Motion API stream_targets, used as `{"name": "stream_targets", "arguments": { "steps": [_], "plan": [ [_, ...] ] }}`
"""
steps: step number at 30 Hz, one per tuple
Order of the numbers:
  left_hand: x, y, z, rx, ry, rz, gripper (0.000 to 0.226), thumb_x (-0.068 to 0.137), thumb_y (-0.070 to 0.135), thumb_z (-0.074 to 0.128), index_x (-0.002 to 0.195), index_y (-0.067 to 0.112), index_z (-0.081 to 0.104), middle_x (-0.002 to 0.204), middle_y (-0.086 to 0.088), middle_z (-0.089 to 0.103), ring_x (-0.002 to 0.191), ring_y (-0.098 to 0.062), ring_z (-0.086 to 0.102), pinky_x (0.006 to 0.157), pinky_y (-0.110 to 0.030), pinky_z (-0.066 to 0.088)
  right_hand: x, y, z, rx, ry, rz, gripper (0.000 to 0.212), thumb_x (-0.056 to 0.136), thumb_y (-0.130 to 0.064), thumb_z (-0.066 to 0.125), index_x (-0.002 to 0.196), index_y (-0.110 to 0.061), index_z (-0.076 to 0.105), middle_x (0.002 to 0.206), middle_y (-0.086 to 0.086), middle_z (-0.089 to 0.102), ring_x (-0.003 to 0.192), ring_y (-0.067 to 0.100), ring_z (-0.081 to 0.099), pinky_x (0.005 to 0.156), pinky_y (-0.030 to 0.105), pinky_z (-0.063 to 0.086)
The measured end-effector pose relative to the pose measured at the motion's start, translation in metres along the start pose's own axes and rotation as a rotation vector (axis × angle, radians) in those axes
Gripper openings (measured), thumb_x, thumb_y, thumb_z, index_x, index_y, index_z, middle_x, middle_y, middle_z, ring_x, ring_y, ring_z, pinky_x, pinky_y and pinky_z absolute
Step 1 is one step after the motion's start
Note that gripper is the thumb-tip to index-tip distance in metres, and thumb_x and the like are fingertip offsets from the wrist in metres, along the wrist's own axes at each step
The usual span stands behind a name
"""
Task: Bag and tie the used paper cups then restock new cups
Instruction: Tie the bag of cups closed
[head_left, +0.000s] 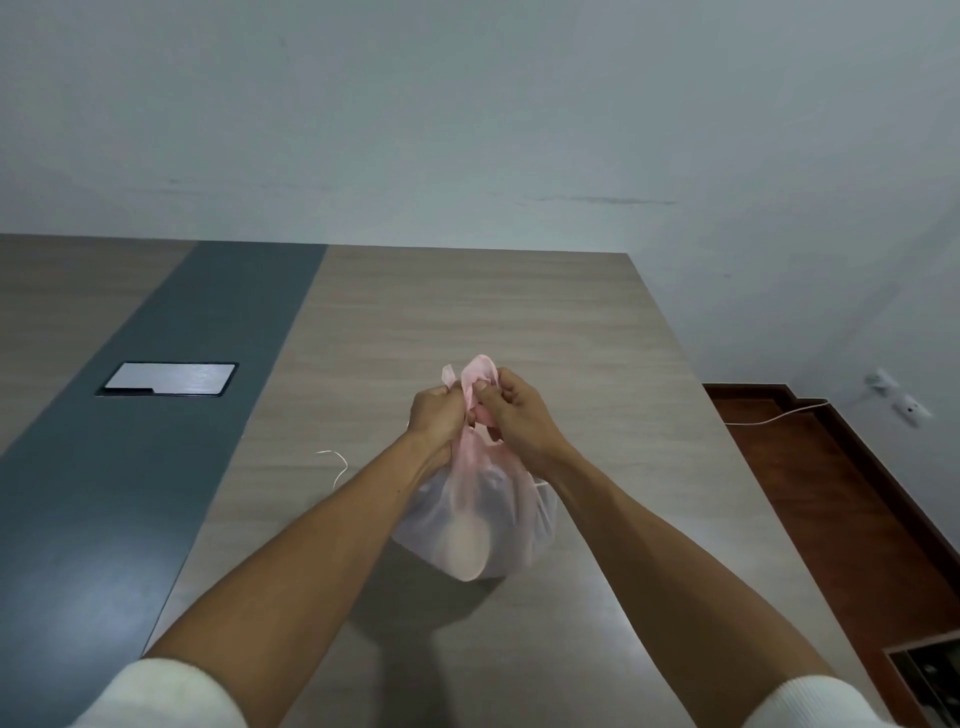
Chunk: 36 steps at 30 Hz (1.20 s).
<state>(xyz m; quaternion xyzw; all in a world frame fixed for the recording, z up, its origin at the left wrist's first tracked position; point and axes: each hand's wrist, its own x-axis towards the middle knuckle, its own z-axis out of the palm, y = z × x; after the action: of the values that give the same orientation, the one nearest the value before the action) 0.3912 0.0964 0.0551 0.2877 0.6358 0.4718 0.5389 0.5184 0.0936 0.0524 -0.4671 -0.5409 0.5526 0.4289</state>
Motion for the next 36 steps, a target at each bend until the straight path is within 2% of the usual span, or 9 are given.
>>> {"name": "stream_targets", "arguments": {
  "steps": [4, 9, 13, 17, 19, 22, 24, 28, 36],
  "plan": [
    [-0.016, -0.003, -0.001, 0.122, -0.039, 0.352, 0.048, 0.098, 0.054, 0.054, 0.082, 0.016, 0.077, 0.079, -0.005, 0.073, 0.066, -0.017, 0.069, 0.064, -0.029, 0.056, 0.013, -0.004, 0.005, 0.091, 0.221, 0.121, 0.020, 0.094, -0.028, 0.059, 0.086, -0.010, 0.065, 0.067, 0.000, 0.064, 0.055, 0.012, 0.057, 0.043, 0.021, 0.039],
    [-0.023, -0.011, -0.016, 0.606, -0.100, 0.918, 0.025, 0.106, 0.016, 0.050, 0.119, 0.015, 0.071, 0.117, -0.001, 0.037, 0.089, 0.002, 0.058, 0.078, -0.015, 0.051, 0.038, -0.015, -0.002, 0.086, 0.287, 0.285, 0.017, 0.085, -0.010, 0.074, 0.074, -0.006, 0.061, 0.060, 0.008, 0.056, 0.040, 0.014, 0.044, 0.038, 0.022, 0.032],
    [-0.019, 0.008, -0.020, 0.812, -0.020, 0.728, 0.039, 0.107, 0.023, 0.045, 0.080, 0.000, 0.062, 0.100, -0.010, 0.049, 0.077, -0.025, 0.054, 0.071, -0.031, 0.044, 0.039, -0.022, -0.011, 0.111, 0.272, 0.130, 0.024, 0.093, -0.029, 0.067, 0.086, -0.012, 0.051, 0.075, 0.004, 0.048, 0.056, 0.013, 0.042, 0.043, 0.025, 0.037],
    [-0.008, 0.029, -0.024, 0.387, -0.071, 0.215, 0.030, 0.085, 0.017, 0.056, 0.056, 0.013, 0.059, 0.061, -0.003, 0.059, 0.055, -0.022, 0.051, 0.054, -0.029, 0.037, 0.026, -0.014, -0.018, -0.105, 0.074, -0.068, 0.035, 0.094, -0.041, 0.056, 0.072, -0.014, 0.052, 0.059, 0.000, 0.047, 0.058, 0.017, 0.046, 0.062, 0.032, 0.046],
    [-0.004, 0.034, -0.030, 0.291, -0.061, 0.154, 0.027, 0.077, 0.015, 0.058, 0.050, 0.013, 0.060, 0.056, -0.001, 0.058, 0.051, -0.021, 0.049, 0.050, -0.027, 0.037, 0.021, -0.008, -0.024, -0.279, 0.005, -0.062, 0.036, 0.093, -0.041, 0.051, 0.098, -0.008, 0.064, 0.071, -0.010, 0.070, 0.074, 0.009, 0.063, 0.082, 0.037, 0.050],
    [-0.001, 0.033, -0.034, 0.259, -0.097, 0.151, 0.020, 0.079, 0.015, 0.059, 0.060, 0.011, 0.063, 0.063, -0.007, 0.057, 0.059, -0.021, 0.049, 0.060, -0.031, 0.038, 0.013, -0.008, -0.027, -0.265, -0.122, 0.051, 0.063, 0.088, -0.066, 0.051, 0.130, -0.020, 0.062, 0.104, -0.011, 0.076, 0.105, -0.002, 0.064, 0.089, 0.028, 0.049],
    [0.002, 0.026, -0.033, 0.255, -0.131, 0.137, 0.024, 0.082, 0.014, 0.060, 0.059, 0.012, 0.064, 0.059, -0.004, 0.057, 0.057, -0.020, 0.050, 0.056, -0.028, 0.039, 0.011, -0.011, -0.025, -0.302, -0.184, 0.069, 0.063, 0.081, -0.075, 0.061, 0.111, -0.021, 0.073, 0.109, -0.006, 0.074, 0.103, 0.005, 0.068, 0.083, 0.027, 0.054],
    [0.006, 0.012, -0.031, 0.264, -0.152, 0.103, 0.020, 0.086, 0.019, 0.062, 0.069, 0.008, 0.066, 0.065, -0.005, 0.061, 0.059, -0.020, 0.057, 0.055, -0.029, 0.043, 0.011, -0.009, -0.026, -0.582, -0.199, -0.027, 0.034, 0.090, -0.039, 0.071, 0.075, -0.009, 0.077, 0.123, 0.009, 0.061, 0.108, 0.024, 0.063, 0.094, 0.043, 0.053],
    [0.035, -0.011, -0.072, 0.499, 0.274, -0.006, 0.040, 0.095, 0.028, 0.066, 0.114, -0.008, 0.069, 0.117, -0.023, 0.070, 0.104, -0.038, 0.068, 0.083, -0.039, 0.054, 0.010, 0.013, -0.071, -1.222, -0.284, 0.106, 0.039, 0.097, -0.053, 0.057, 0.085, -0.020, 0.072, 0.117, 0.003, 0.052, 0.104, 0.026, 0.054, 0.094, 0.046, 0.042]
  ]
}}
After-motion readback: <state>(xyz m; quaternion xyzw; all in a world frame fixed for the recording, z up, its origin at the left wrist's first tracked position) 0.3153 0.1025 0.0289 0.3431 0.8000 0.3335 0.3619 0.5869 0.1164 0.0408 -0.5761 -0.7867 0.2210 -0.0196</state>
